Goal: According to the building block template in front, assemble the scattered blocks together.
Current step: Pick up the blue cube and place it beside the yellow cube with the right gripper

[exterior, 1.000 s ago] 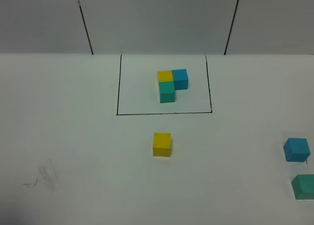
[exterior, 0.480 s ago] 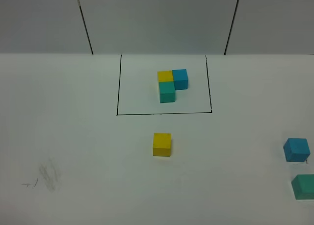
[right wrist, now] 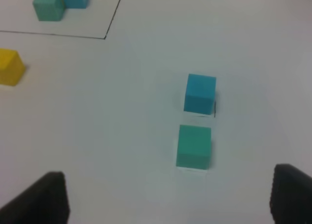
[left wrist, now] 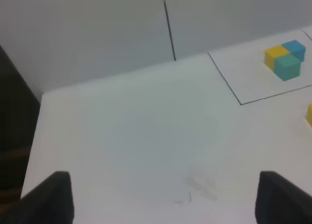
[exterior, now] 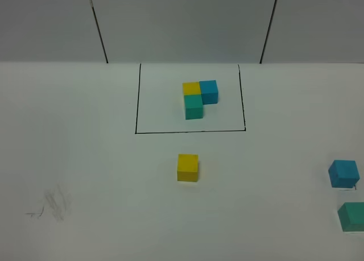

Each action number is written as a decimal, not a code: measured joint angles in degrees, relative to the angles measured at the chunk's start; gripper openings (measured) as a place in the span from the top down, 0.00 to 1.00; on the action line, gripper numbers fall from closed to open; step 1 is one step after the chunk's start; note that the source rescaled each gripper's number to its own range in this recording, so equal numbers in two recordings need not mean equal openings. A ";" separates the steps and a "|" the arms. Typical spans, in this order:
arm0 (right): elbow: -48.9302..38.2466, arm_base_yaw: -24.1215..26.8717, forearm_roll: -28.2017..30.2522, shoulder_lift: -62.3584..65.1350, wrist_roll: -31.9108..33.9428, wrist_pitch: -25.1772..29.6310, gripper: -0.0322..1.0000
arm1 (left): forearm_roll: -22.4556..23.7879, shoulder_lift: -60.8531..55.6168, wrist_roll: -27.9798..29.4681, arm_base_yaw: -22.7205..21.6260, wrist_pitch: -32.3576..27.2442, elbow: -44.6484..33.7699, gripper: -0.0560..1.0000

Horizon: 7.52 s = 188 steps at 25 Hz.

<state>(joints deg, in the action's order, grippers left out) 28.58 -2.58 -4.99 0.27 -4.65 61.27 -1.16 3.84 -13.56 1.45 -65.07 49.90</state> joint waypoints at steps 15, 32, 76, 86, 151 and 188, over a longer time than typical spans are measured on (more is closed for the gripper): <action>0.00 0.00 0.00 0.00 0.00 0.00 0.27 | -2.52 -4.11 8.04 -1.60 3.34 -19.42 0.29; 0.00 0.00 0.00 0.00 0.00 0.00 0.27 | -2.57 -4.11 8.28 -1.73 3.51 -20.75 0.29; -0.49 0.00 0.06 0.00 1.13 -0.28 0.27 | -2.57 -4.11 8.28 -2.10 3.51 -20.80 0.30; -0.17 0.00 5.70 -4.99 6.54 -0.52 0.27 | -2.57 -4.11 8.39 -2.10 3.51 -20.86 0.30; 36.72 1.18 8.73 -109.21 12.32 -16.77 0.27 | -2.57 -4.11 8.39 -2.10 3.51 -20.86 0.31; 36.58 0.56 5.85 -108.99 -0.07 -18.40 0.97 | -2.57 -4.11 8.39 -2.10 3.58 -20.86 0.31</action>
<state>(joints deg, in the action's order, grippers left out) 65.16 -2.02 0.86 -108.72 -4.73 42.87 -3.73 -0.27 -5.17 -0.65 -61.49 29.04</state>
